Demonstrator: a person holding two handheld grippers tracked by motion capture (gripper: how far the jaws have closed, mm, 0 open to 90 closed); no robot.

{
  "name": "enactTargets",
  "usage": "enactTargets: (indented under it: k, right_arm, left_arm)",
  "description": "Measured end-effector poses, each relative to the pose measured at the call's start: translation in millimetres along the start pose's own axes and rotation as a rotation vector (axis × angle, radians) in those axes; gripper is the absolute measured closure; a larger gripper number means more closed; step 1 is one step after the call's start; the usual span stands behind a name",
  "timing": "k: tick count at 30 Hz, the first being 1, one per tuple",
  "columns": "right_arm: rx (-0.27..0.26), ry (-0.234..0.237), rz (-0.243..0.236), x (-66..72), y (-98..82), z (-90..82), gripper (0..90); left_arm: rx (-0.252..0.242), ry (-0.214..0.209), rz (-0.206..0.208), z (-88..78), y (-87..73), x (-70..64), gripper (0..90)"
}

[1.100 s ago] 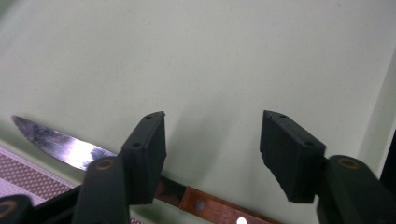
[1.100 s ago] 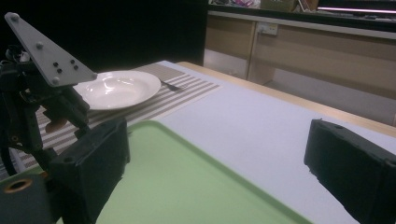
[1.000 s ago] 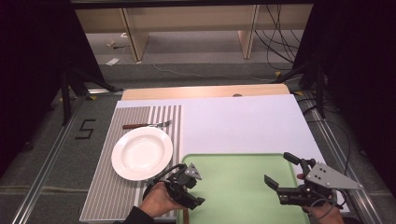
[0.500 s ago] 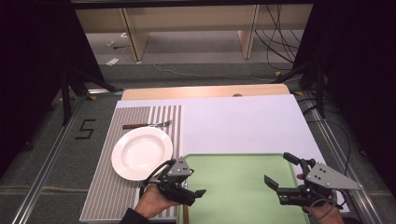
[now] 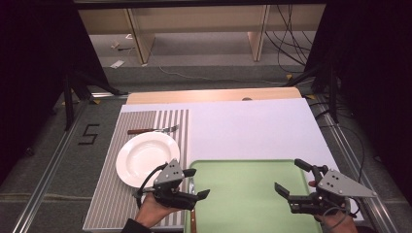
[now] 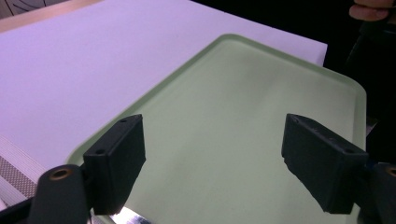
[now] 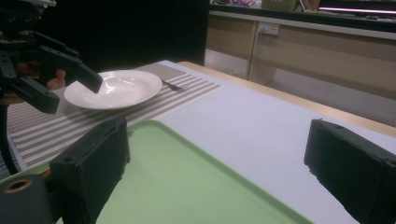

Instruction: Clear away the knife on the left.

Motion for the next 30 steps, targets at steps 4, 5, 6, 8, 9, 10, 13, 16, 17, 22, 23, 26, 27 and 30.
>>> enactTargets:
  k: [4, 5, 6, 8, 9, 10, 13, 16, 17, 22, 23, 26, 27, 30]
  right_arm:
    - [0.001, 0.0, 0.0, -0.1, 0.0, 0.2, 7.8]
    - [0.001, 0.001, 0.001, -0.1, -0.1, 0.1, 7.8]
    - [0.001, 0.001, 0.001, -0.1, -0.1, 0.1, 7.8]
    - [0.003, 0.0, 0.002, 0.0, -0.1, -0.1, 7.8]
    - [0.002, 0.001, 0.003, 0.0, -0.1, 0.0, 7.8]
    - [0.002, 0.001, 0.002, 0.1, -0.2, 0.1, 7.8]
    - [0.002, 0.002, 0.002, 0.1, -0.2, 0.3, 7.8]
    - [0.003, 0.001, 0.002, -0.1, -0.2, 0.0, 7.8]
    - [0.003, 0.001, 0.003, -0.1, -0.3, 0.0, 7.8]
    - [0.002, 0.003, 0.003, 0.2, -0.4, 0.2, 7.8]
    - [0.003, 0.002, 0.003, 0.2, -0.4, 0.2, 7.8]
    - [0.003, 0.003, 0.003, 0.6, -0.6, 0.4, 7.8]
    - [0.003, 0.003, 0.002, 0.8, -0.6, 0.3, 7.8]
    - [0.003, 0.004, 0.003, 1.1, -0.6, 0.4, 7.8]
  left_arm:
    - [-0.016, 0.013, 0.01, -3.7, 0.4, -0.6, 17.7]
    - [-0.025, 0.016, 0.009, -4.7, 0.8, -1.1, 17.7]
    - [-0.033, 0.018, 0.009, -5.8, 1.1, -1.3, 17.7]
    - [-0.043, 0.03, 0.011, -8.2, 1.2, -1.4, 17.7]
    - [-0.042, 0.038, 0.01, -9.1, 0.9, -1.2, 17.6]
    - [-0.046, 0.047, 0.004, -9.9, 0.9, -1.0, 17.3]
    - [-0.071, 0.053, -0.007, -14.1, 1.2, -0.7, 17.0]
    - [-0.097, 0.062, -0.009, -18.3, 1.3, -0.5, 16.9]
    - [-0.108, 0.063, -0.011, -19.8, 1.1, -0.5, 16.6]
    - [-0.129, 0.068, -0.006, -25.1, -1.3, -1.0, 16.0]
    - [-0.131, 0.073, -0.003, -26.1, -2.1, -0.8, 16.0]
    - [-0.131, 0.086, -0.018, -28.5, -4.6, -0.1, 16.1]
    - [-0.134, 0.087, -0.021, -29.0, -5.4, -0.2, 16.1]
    - [-0.104, 0.108, -0.029, -29.4, -8.8, 0.3, 16.1]
Point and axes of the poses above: each handheld gripper's, and its own axes: z roughly forward along the jaws, y roughly out of its top, x roughly to its left, the point moved 4 cm from there along z, roughly forward along the jaws, and after that the axes turned 14 degrees about z, right-handed, at the moved point
